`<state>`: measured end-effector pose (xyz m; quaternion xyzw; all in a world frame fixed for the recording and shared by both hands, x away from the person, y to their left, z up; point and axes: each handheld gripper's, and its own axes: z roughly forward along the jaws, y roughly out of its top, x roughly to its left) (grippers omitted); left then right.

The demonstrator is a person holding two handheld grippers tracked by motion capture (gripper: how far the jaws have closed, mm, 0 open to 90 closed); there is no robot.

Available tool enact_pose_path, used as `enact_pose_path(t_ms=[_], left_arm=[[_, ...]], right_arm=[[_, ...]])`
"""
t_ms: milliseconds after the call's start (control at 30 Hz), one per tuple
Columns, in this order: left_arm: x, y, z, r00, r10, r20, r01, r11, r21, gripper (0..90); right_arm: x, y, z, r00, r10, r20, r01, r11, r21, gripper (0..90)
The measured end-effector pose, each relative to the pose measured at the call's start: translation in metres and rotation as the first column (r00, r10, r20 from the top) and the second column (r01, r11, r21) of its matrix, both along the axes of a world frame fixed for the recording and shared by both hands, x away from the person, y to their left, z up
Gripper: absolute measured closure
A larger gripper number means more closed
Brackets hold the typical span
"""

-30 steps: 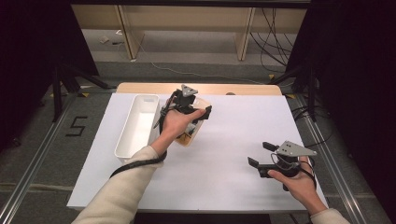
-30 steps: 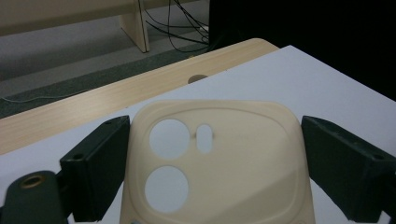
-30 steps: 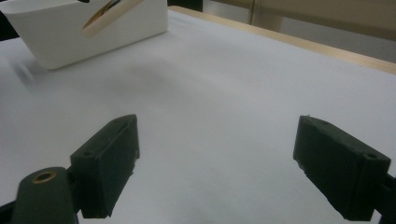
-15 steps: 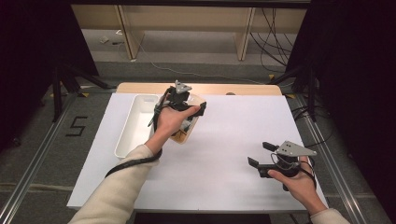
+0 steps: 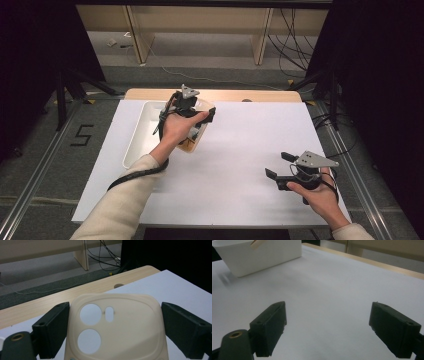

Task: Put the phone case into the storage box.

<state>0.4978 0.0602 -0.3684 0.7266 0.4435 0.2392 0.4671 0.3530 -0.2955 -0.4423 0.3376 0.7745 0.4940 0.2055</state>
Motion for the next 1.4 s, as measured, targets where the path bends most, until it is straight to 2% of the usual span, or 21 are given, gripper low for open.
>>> enact_pose_path(t_ms=[1400], left_arm=[[-0.003,0.033,0.017,0.9972,0.063,0.039,-0.064,0.9979,0.014,11.2]], right_arm=[[0.0,0.001,0.0,1.0,0.001,0.004,-0.001,1.0,0.002,15.4]])
